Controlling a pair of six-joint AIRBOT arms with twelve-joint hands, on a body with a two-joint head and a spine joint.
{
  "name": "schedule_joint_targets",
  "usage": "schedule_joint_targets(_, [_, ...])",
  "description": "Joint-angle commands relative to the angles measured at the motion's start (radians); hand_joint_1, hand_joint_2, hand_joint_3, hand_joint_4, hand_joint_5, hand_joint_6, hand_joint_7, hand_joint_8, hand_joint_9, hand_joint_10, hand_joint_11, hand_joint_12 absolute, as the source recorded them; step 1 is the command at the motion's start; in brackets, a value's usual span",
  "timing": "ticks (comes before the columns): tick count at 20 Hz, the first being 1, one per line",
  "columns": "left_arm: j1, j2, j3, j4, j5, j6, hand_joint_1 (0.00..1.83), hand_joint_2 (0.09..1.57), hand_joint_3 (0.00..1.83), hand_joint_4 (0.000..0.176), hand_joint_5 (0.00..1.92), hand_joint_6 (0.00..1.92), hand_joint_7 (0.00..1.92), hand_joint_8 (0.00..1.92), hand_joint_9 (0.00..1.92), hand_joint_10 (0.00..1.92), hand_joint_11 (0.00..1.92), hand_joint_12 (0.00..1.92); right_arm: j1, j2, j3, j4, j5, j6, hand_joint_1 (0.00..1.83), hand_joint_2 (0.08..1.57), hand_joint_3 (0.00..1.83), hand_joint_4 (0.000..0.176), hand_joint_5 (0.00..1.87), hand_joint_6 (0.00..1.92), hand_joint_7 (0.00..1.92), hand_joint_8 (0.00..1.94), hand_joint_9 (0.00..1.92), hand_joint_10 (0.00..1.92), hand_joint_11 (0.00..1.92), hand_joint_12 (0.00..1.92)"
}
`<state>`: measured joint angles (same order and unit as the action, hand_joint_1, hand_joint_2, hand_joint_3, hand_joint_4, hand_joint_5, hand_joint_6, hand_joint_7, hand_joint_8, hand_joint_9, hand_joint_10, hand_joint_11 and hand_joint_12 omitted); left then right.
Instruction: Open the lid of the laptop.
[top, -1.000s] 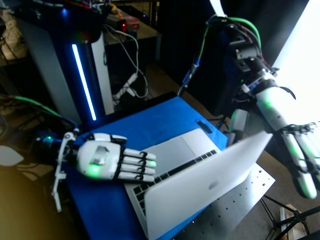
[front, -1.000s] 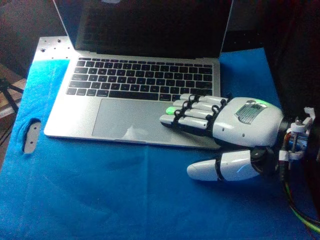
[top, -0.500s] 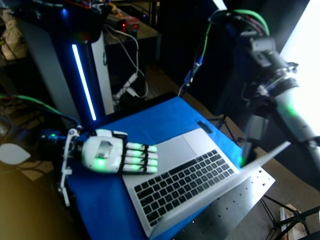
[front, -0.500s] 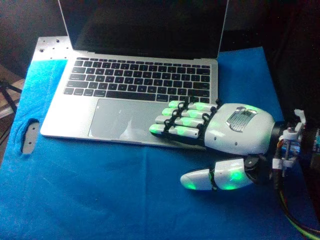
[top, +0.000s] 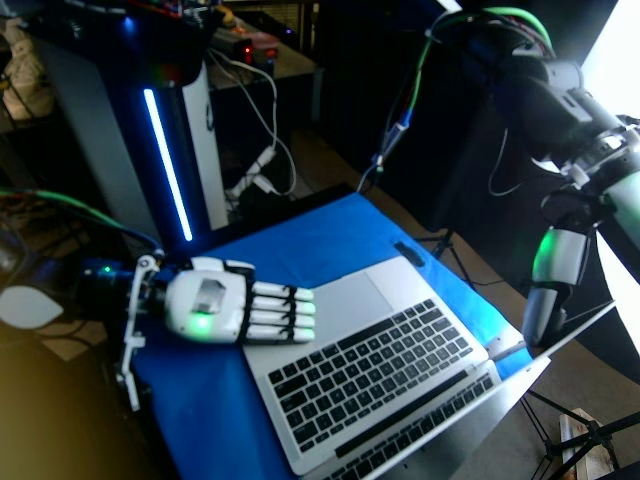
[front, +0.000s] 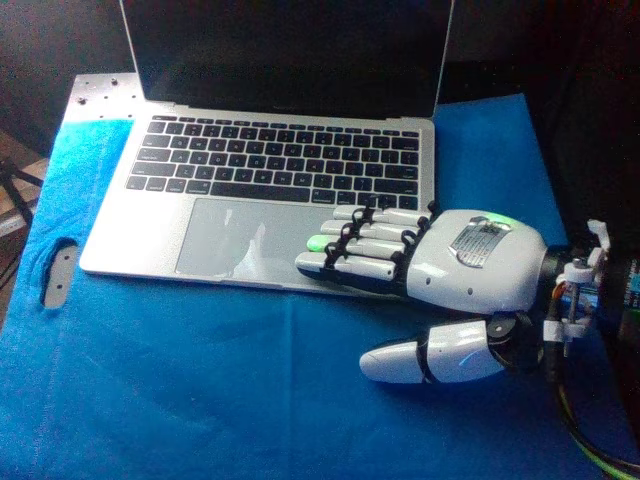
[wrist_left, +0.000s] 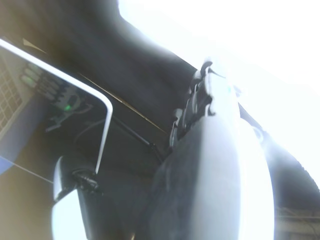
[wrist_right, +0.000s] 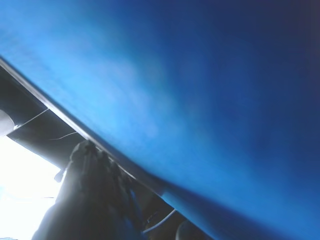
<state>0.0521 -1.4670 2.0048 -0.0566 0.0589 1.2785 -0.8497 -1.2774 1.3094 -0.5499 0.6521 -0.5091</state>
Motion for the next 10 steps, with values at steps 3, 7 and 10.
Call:
schedule_joint_targets(3, [0.000,0.071,-0.109,-0.006,-0.213,-0.001,0.76,1.00,0.00,0.176,0.00,0.00,0.00,0.00,0.00,0.00,0.00,0.00,0.000,-0.023,-0.026,-0.030,0.055,0.023,0.00,1.27,0.00,0.000,0.00,0.00,0.00,0.00,0.00,0.00,0.00,0.00])
schedule_joint_targets(7, [0.015,0.135,-0.226,-0.003,-0.310,0.001,0.74,0.98,0.00,0.176,0.00,0.00,0.00,0.00,0.00,0.00,0.00,0.00,-0.001,-0.024,-0.030,-0.027,0.055,0.023,0.00,1.29,0.00,0.000,0.00,0.00,0.00,0.00,0.00,0.00,0.00,0.00])
schedule_joint_targets(10, [0.020,0.190,-0.311,0.012,-0.373,0.001,0.63,1.01,0.01,0.176,0.00,0.00,0.00,0.00,0.00,0.00,0.00,0.00,-0.001,-0.024,-0.029,-0.019,0.055,0.023,0.00,1.27,0.00,0.000,0.00,0.00,0.00,0.00,0.00,0.00,0.00,0.00])
